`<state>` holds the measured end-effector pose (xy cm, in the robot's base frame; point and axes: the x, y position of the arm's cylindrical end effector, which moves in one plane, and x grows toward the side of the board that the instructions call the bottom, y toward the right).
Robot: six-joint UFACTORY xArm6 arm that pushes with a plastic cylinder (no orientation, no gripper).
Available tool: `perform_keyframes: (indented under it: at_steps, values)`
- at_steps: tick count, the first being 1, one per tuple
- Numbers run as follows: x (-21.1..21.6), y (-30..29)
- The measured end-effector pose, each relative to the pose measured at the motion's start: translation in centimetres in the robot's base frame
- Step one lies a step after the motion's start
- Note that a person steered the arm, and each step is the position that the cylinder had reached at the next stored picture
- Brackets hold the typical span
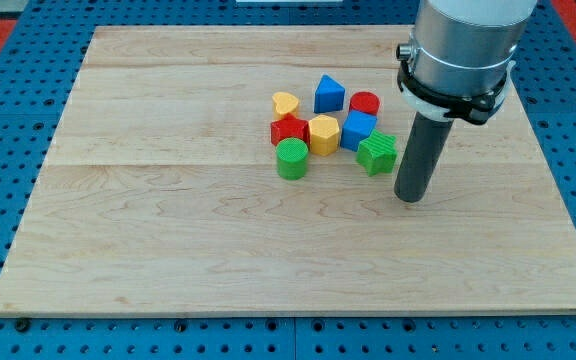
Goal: Move the red circle slightly towards the top left side of the board
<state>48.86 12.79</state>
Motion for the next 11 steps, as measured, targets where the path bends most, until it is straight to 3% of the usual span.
perform_keyframes:
  at_steps: [2,3,4,6,9,11]
  values:
    - [0.0,1.3]
    - [-0.5,6.0]
    - [-2.9,11.8]
    - [-9.7,12.8]
    - [-11.7,-2.0]
    - [-15.5,-13.5]
